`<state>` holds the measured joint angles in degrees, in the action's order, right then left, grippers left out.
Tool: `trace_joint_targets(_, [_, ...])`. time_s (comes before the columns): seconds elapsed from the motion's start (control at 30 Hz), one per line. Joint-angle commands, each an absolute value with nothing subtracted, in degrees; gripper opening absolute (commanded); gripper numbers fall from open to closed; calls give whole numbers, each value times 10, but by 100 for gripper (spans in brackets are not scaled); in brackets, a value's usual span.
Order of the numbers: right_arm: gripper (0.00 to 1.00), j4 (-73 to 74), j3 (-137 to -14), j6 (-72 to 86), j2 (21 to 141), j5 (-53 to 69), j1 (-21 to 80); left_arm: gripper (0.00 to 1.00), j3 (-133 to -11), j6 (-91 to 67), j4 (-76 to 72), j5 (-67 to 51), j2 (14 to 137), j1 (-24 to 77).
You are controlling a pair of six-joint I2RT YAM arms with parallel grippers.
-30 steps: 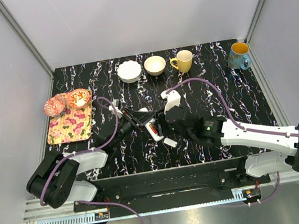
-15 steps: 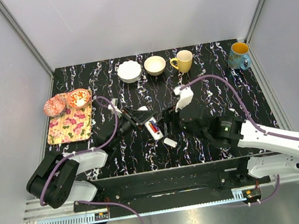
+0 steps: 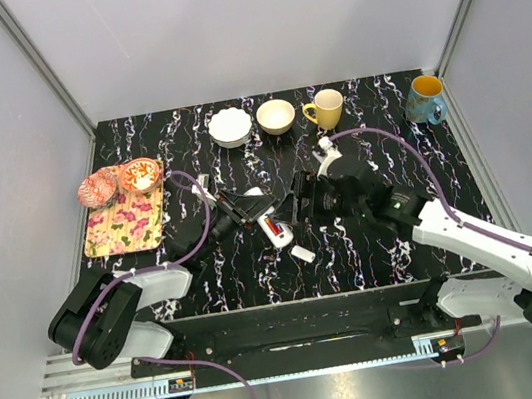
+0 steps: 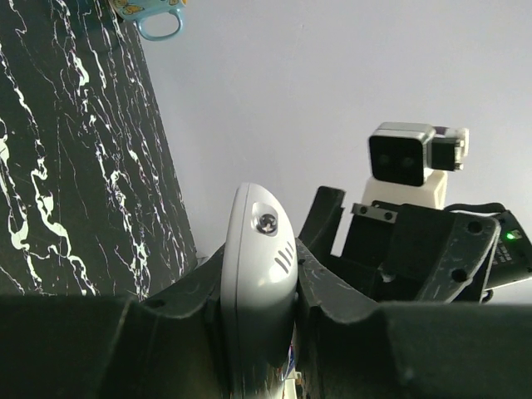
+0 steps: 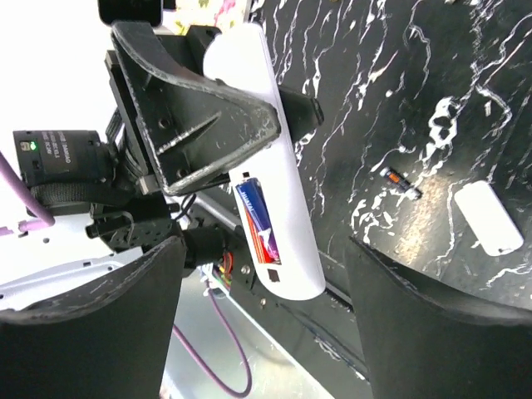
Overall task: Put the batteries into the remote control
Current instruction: Load the battery into the remote control.
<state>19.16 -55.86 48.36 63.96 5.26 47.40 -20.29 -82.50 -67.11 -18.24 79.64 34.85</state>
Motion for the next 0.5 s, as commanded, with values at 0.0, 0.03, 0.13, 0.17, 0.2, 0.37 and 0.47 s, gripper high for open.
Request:
trace_joint_targets(0.0, [83, 131, -539, 544, 655, 163, 461, 0, -226, -822, -741, -185, 799, 347])
trace_joint_targets(0.03, [83, 125, -532, 554, 658, 171, 459, 0, -225, -822, -743, -186, 800, 347])
trace_joint_targets(0.13, [83, 109, -525, 567, 668, 180, 453, 0, -224, -823, -745, -186, 800, 347])
trace_joint_targets(0.17, [83, 99, -520, 572, 668, 180, 450, 0, -225, -823, -746, -188, 800, 347])
trace_joint_targets(0.2, [83, 93, -516, 577, 669, 182, 445, 0, -225, -823, -748, -187, 799, 347])
trace_joint_targets(0.37, [83, 50, -490, 619, 668, 192, 431, 0, -226, -825, -754, -187, 802, 347])
trace_joint_targets(0.47, [83, 34, -483, 636, 670, 188, 425, 0, -222, -827, -763, -185, 805, 347])
